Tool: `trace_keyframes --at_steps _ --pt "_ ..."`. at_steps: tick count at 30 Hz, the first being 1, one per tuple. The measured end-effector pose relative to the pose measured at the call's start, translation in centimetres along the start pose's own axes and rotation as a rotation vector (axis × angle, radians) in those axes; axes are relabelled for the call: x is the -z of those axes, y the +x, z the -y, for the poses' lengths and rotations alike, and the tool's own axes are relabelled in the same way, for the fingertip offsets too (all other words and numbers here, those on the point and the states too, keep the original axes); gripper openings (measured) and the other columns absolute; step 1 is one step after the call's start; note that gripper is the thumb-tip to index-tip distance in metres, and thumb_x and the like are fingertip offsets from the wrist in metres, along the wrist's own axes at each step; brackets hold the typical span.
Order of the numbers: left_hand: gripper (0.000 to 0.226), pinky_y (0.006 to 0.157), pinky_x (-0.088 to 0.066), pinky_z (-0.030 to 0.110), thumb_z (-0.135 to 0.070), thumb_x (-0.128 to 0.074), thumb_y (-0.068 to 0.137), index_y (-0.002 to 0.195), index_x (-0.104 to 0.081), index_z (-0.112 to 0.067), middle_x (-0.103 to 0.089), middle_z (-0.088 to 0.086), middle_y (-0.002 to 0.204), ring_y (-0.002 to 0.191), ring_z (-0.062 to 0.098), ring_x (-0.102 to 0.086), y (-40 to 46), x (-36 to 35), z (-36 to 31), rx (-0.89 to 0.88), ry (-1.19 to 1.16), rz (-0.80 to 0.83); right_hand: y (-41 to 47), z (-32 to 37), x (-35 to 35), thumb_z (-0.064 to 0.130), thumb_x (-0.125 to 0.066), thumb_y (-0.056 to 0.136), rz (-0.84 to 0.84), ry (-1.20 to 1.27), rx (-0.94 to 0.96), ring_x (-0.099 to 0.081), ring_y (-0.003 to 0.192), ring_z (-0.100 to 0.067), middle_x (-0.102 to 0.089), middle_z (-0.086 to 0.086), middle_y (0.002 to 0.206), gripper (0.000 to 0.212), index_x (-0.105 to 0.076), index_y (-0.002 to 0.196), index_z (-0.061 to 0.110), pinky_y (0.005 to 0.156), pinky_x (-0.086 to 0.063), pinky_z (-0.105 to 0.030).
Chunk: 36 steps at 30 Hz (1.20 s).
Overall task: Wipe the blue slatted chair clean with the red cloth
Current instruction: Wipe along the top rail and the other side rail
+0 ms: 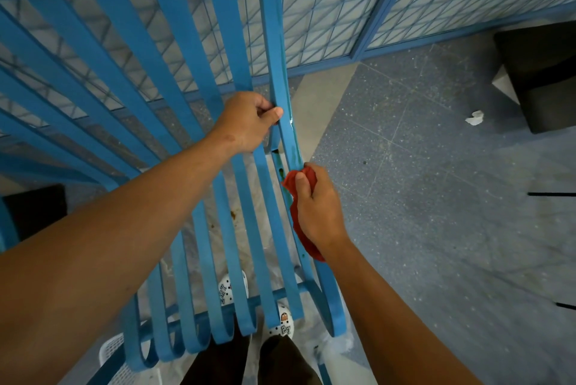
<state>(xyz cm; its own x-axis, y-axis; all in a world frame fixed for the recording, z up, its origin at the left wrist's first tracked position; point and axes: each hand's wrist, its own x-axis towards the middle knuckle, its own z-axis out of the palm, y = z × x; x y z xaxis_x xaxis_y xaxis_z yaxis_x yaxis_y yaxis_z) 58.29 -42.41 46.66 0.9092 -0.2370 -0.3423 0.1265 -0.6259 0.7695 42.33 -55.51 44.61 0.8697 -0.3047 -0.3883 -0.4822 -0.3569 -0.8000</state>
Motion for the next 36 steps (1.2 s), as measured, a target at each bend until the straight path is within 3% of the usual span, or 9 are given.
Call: trace_keyframes --at_steps 2,6,11,15,18,23,28,34,36 --pt "0.024 0.081 -0.057 0.029 -0.031 -0.062 0.100 0.107 -0.074 -0.011 -0.076 0.000 0.096 0.081 0.010 -0.071 0.0 0.1 0.0 -0.006 0.002 0.005 -1.6 -1.0 0.1 0.038 -0.044 0.108 0.000 0.012 0.002 -0.063 0.090 0.004 -0.065 0.019 0.100 0.014 -0.051 0.103 0.050 0.072 -0.052 -0.011" --pt "0.020 0.074 -0.057 0.027 -0.031 -0.062 0.100 0.101 -0.074 -0.015 -0.076 0.000 0.092 0.077 0.012 -0.072 0.0 0.1 -0.1 -0.009 0.000 0.025 -4.5 -4.2 0.3 0.051 -0.047 0.103 -0.043 -0.045 -0.009 -0.068 0.094 -0.006 -0.068 0.016 0.103 0.017 -0.055 0.117 0.045 0.080 -0.061 -0.037" --pt "0.018 0.061 -0.047 0.016 -0.032 -0.061 0.101 0.102 -0.071 -0.017 -0.074 -0.004 0.091 0.071 0.007 -0.071 0.0 0.2 0.0 0.008 -0.021 0.043 -2.5 -2.8 -0.4 0.047 -0.053 0.102 -0.092 -0.005 -0.040 -0.070 0.086 -0.006 -0.071 0.013 0.094 0.010 -0.057 0.111 0.045 0.077 -0.062 -0.041" --pt "0.014 0.054 -0.044 0.009 -0.031 -0.061 0.101 0.097 -0.068 -0.020 -0.073 -0.005 0.091 0.065 0.002 -0.068 0.1 0.3 -0.1 0.000 -0.006 0.055 2.1 0.6 -1.3 0.044 -0.052 0.104 -0.154 -0.026 -0.002 -0.068 0.084 -0.005 -0.067 0.018 0.084 0.020 -0.063 0.113 0.030 0.083 -0.060 -0.038" --pt "0.014 0.050 -0.044 0.006 -0.029 -0.061 0.101 0.097 -0.067 -0.018 -0.072 -0.004 0.092 0.067 0.002 -0.068 0.2 0.4 -0.2 -0.007 0.000 0.054 4.1 2.0 -1.9 0.047 -0.046 0.106 -0.177 -0.050 0.037 -0.068 0.092 -0.012 -0.071 0.010 0.098 0.033 -0.064 0.121 0.023 0.086 -0.058 -0.040" --pt "0.019 0.066 -0.055 0.023 -0.031 -0.062 0.100 0.098 -0.069 -0.013 -0.075 0.001 0.094 0.075 0.012 -0.073 0.2 0.5 -0.4 0.003 0.011 0.064 2.3 0.8 -0.8 0.037 -0.046 0.108 -0.088 -0.021 0.056 -0.066 0.080 0.004 -0.065 0.022 0.085 0.020 -0.060 0.120 0.030 0.072 -0.055 -0.017" --pt "0.015 0.061 -0.046 0.017 -0.030 -0.060 0.101 0.097 -0.066 -0.017 -0.072 -0.003 0.091 0.074 0.007 -0.070 0.1 0.6 -0.6 0.020 0.015 0.078 -1.5 -2.0 0.2 0.031 -0.048 0.108 -0.064 -0.030 0.047 -0.065 0.081 0.008 -0.067 0.018 0.086 0.011 -0.054 0.111 0.039 0.064 -0.049 -0.008" --pt "0.015 0.062 -0.048 0.017 -0.031 -0.059 0.102 0.101 -0.064 -0.017 -0.069 -0.009 0.087 0.073 0.005 -0.071 0.0 0.4 -0.6 0.034 -0.002 0.079 0.6 -0.7 -0.4 0.036 -0.047 0.107 -0.100 -0.040 0.018 -0.066 0.076 0.001 -0.068 0.014 0.081 0.015 -0.060 0.100 0.035 0.070 -0.058 -0.027" --pt "0.015 0.063 -0.049 0.018 -0.032 -0.059 0.102 0.100 -0.064 -0.018 -0.070 -0.009 0.087 0.073 0.005 -0.071 0.0 0.5 -0.5 0.033 0.005 0.082 2.7 0.8 -1.0 0.037 -0.046 0.107 -0.124 -0.037 0.036 -0.065 0.075 0.003 -0.066 0.016 0.079 0.018 -0.061 0.099 0.032 0.071 -0.056 -0.027"
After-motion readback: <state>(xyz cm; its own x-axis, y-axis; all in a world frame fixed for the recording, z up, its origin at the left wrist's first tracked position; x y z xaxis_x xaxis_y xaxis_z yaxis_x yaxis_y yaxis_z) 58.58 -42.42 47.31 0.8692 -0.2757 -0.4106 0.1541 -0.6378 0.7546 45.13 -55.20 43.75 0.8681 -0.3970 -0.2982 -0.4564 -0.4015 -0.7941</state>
